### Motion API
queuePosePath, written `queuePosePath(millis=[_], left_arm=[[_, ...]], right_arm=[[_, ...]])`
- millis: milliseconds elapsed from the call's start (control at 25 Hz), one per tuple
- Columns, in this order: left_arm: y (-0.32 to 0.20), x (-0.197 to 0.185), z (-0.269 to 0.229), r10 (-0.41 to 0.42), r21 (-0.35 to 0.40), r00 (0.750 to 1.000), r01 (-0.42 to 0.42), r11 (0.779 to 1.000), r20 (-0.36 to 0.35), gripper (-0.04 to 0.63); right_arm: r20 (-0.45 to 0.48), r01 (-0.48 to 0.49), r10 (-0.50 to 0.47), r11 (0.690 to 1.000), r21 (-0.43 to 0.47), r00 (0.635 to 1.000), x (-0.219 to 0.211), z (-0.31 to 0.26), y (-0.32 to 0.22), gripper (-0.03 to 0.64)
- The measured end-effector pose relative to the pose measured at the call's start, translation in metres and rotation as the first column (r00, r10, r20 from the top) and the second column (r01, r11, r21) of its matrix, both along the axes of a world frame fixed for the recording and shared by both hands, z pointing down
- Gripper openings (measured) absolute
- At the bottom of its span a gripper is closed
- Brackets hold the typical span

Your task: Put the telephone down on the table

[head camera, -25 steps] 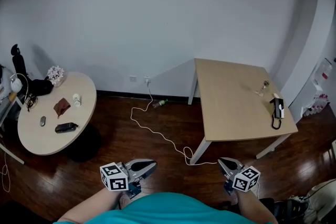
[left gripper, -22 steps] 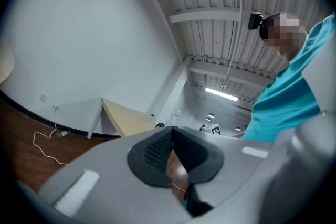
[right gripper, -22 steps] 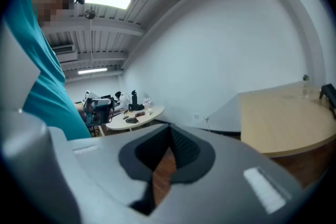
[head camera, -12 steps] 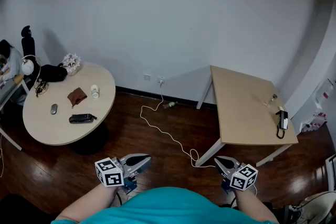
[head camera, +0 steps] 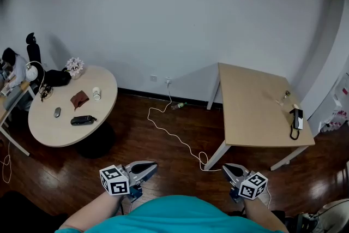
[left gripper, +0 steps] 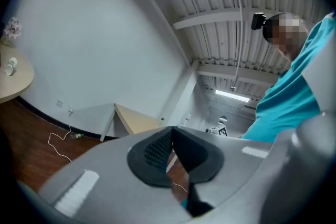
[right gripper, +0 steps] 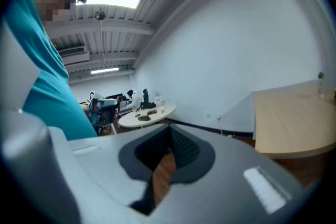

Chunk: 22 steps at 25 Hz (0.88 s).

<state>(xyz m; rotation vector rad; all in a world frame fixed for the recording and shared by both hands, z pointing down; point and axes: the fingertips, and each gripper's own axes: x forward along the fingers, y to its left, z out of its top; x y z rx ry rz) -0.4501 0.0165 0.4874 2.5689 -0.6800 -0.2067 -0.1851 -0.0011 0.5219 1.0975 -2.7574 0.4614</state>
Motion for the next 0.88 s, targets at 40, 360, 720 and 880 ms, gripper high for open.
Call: queuePosePath(millis=[40, 360, 720, 880], left_arm=[[0.001, 0.012, 0.002, -0.011, 0.001, 1.0, 0.011, 1.0, 0.005, 0.006], [0.012, 0.093, 0.01, -0.095, -0.022, 0.995, 0.095, 0.995, 0.009, 0.006], [0.019, 0.092, 0.008, -0.098, -0.005, 0.995, 0.098, 0.995, 0.038, 0.006], [0.019, 0.082, 0.008, -0.081, -0.001, 0.996, 0.081, 0.997, 0.041, 0.006]], right_arm=[[0.01, 0.002, -0.002, 1.0, -0.006, 1.0, 0.012, 0.003, 0.004, 0.002], [0.099, 0.052, -0.051, 0.999, -0.005, 0.994, 0.084, -0.001, 0.022, 0.002], [0.13, 0.067, -0.07, 0.997, 0.026, 0.989, 0.073, -0.009, 0.025, 0.0], [0.129, 0.064, -0.067, 0.998, 0.029, 0.989, 0.063, -0.01, 0.027, 0.0]])
